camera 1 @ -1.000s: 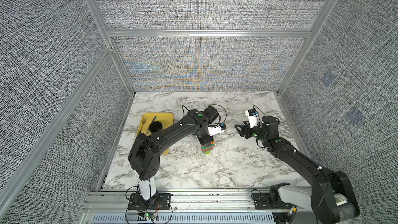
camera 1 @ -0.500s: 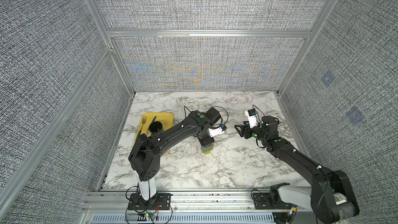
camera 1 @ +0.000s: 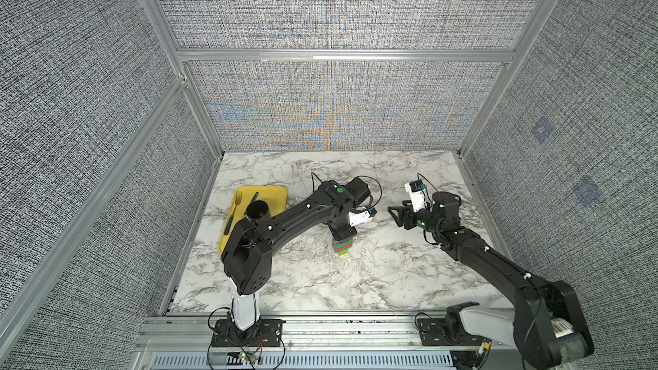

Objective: Assemble a carrot with lego
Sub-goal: Assemble the lego brick with the lego brick.

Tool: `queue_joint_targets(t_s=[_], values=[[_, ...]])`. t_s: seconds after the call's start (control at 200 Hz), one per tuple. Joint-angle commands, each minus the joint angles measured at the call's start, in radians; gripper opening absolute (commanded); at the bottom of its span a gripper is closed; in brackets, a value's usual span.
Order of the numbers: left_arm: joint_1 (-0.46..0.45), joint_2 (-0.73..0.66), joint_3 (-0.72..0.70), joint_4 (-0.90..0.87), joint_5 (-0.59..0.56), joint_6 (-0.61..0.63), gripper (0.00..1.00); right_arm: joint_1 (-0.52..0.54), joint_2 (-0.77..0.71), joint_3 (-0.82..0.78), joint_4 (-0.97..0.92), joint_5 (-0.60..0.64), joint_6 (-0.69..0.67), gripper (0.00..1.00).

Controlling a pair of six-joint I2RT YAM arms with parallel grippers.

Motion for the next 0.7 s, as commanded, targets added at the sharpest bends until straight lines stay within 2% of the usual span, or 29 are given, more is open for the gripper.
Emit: queue_joint_targets(t_s=[0.0,0.37,0.636,0.696], values=[[-0.001,0.061,0.000,-0.077,-0.032,0.011,0.02,0.002,0.004,-0.002,0.018,0.000,-0.003,0.71],[-0.005,0.157,0.151,-0.151,-0.043,-0.037,0.02,0.000,0.017,0.001,0.024,-0.004,-0.002,0.71],[-0.009,0.140,0.159,-0.103,-0.048,-0.103,0.02,0.001,0.033,0.003,0.026,-0.007,0.001,0.71],[-0.020,0.132,0.147,-0.096,-0.084,-0.098,0.02,0.000,0.034,0.004,0.026,-0.008,0.000,0.71]])
